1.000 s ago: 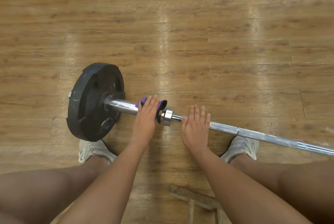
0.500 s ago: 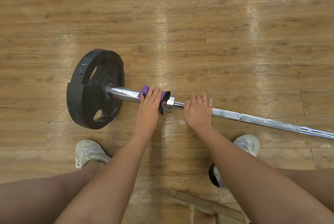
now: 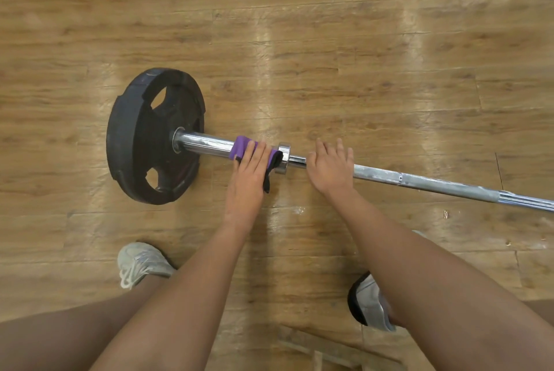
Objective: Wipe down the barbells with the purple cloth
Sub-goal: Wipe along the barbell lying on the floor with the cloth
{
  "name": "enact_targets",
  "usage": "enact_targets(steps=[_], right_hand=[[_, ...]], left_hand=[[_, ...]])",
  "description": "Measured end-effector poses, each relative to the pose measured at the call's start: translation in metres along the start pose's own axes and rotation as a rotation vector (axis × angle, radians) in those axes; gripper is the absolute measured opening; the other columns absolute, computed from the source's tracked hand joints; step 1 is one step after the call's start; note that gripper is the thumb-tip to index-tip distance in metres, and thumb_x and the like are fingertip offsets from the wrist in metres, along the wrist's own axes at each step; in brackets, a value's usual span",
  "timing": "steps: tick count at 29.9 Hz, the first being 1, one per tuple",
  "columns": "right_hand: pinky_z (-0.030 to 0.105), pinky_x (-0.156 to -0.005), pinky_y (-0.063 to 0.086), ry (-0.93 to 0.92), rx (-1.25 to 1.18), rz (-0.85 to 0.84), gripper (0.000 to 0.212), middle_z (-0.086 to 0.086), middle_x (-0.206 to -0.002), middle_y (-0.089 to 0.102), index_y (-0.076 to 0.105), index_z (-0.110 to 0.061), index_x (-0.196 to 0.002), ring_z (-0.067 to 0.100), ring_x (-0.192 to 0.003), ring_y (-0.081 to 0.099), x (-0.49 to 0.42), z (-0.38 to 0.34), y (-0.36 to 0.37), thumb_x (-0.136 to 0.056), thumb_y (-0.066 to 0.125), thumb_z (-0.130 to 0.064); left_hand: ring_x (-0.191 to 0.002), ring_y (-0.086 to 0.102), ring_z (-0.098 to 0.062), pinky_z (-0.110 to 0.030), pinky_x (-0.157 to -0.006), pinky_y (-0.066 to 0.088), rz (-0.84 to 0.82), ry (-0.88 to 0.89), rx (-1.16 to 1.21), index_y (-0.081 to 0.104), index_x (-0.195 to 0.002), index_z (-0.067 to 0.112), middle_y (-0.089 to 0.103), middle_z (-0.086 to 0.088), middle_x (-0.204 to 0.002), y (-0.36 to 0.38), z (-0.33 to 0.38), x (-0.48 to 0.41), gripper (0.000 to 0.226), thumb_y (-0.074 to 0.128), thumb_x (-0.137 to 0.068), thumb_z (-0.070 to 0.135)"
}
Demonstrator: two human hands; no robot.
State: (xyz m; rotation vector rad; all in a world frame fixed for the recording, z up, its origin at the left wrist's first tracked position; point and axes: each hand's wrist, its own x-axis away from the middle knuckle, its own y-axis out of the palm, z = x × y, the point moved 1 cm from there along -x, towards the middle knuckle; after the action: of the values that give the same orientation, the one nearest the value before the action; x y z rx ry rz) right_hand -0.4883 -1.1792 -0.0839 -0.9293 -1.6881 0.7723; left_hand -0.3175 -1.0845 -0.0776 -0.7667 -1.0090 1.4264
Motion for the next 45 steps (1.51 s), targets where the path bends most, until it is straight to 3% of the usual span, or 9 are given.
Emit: enact_targets(steps=[8,12,20,23,26,29,35,40,45], right_hand=[[0.048,-0.125,-0.002,-0.068,0.010,0.161,0.055,0.008,-0.165,0.027,0.031,-0.012,-0.157,0.028,-0.156,0.004,-0.010,0.001,-0.001,-0.108,0.025,-0.036],[0.047,-0.124,-0.003,-0.091,0.026,0.204,0.068,0.006,-0.166,0.024,0.030,-0.013,-0.158,0.026,-0.156,0.004,-0.016,0.003,0.000,-0.101,0.007,-0.044],[0.046,-0.124,-0.011,-0.265,0.087,-0.019,0.061,0.002,-0.170,-0.002,0.005,-0.016,-0.162,0.020,-0.155,-0.011,0.027,0.058,-0.025,-0.108,0.023,-0.039],[0.048,-0.124,-0.005,-0.196,0.135,-0.005,0.065,0.004,-0.170,0.000,0.005,-0.013,-0.162,0.021,-0.156,-0.006,0.039,0.111,-0.039,-0.106,0.030,-0.034],[0.048,-0.124,0.002,-0.096,0.184,0.033,0.068,0.006,-0.170,0.005,0.009,-0.012,-0.161,0.024,-0.156,0.000,0.051,0.161,-0.046,-0.103,0.036,-0.033],[0.049,-0.125,0.001,-0.039,0.160,0.013,0.071,0.007,-0.170,0.001,0.007,-0.012,-0.161,0.023,-0.156,-0.002,0.065,0.189,-0.053,-0.101,0.038,-0.033],[0.048,-0.125,0.004,0.038,0.029,-0.040,0.076,0.006,-0.170,-0.002,0.003,-0.012,-0.161,0.022,-0.156,-0.004,0.087,0.203,-0.068,-0.099,0.042,-0.032],[0.047,-0.124,0.005,0.039,0.079,0.010,0.073,0.005,-0.170,0.001,0.007,-0.012,-0.161,0.022,-0.156,-0.003,0.076,0.211,-0.083,-0.101,0.042,-0.032],[0.051,-0.124,0.000,0.056,0.077,-0.074,0.071,0.002,-0.170,-0.003,0.003,-0.013,-0.161,0.023,-0.156,-0.008,0.054,0.208,-0.071,-0.102,0.037,-0.035]], left_hand=[[-0.154,0.005,-0.016,-0.049,-0.126,0.013,0.110,0.009,0.060,0.029,-0.157,0.010,0.021,-0.001,-0.165,0.008,-0.001,-0.017,0.081,0.055,-0.084,-0.015],[-0.155,0.012,-0.021,-0.051,-0.124,0.018,0.154,0.008,0.075,0.033,-0.156,0.008,0.028,-0.005,-0.164,0.016,-0.001,-0.025,0.078,0.057,-0.085,-0.015],[-0.154,0.015,-0.019,-0.048,-0.125,0.018,0.131,-0.130,0.135,0.035,-0.155,0.010,0.028,-0.003,-0.164,0.005,0.016,-0.040,0.068,0.054,-0.094,-0.011],[-0.153,0.019,-0.020,-0.039,-0.125,0.019,0.183,-0.127,0.193,0.038,-0.154,0.009,0.029,-0.005,-0.164,-0.006,0.034,-0.035,0.067,0.049,-0.093,-0.017],[-0.154,0.016,-0.022,-0.044,-0.125,0.020,0.154,-0.025,0.129,0.034,-0.156,0.008,0.026,-0.005,-0.165,-0.012,0.062,-0.011,0.067,0.048,-0.093,-0.015],[-0.155,0.011,-0.020,-0.045,-0.126,0.017,0.078,0.033,0.079,0.028,-0.158,0.011,0.021,-0.002,-0.167,-0.013,0.080,0.005,0.077,0.046,-0.089,-0.020],[-0.155,0.012,-0.024,-0.033,-0.126,0.010,0.087,-0.023,0.069,0.029,-0.156,0.005,0.024,-0.010,-0.165,-0.025,0.125,-0.012,0.070,0.042,-0.092,-0.019],[-0.156,0.007,-0.023,-0.033,-0.123,0.014,0.095,-0.005,0.003,0.025,-0.157,0.005,0.021,-0.007,-0.166,-0.033,0.125,-0.043,0.076,0.041,-0.088,-0.023],[-0.154,0.015,-0.022,-0.041,-0.121,0.015,-0.044,0.053,-0.227,0.027,-0.155,0.011,0.022,-0.006,-0.165,0.005,0.106,-0.040,0.061,0.046,-0.098,0.001]])
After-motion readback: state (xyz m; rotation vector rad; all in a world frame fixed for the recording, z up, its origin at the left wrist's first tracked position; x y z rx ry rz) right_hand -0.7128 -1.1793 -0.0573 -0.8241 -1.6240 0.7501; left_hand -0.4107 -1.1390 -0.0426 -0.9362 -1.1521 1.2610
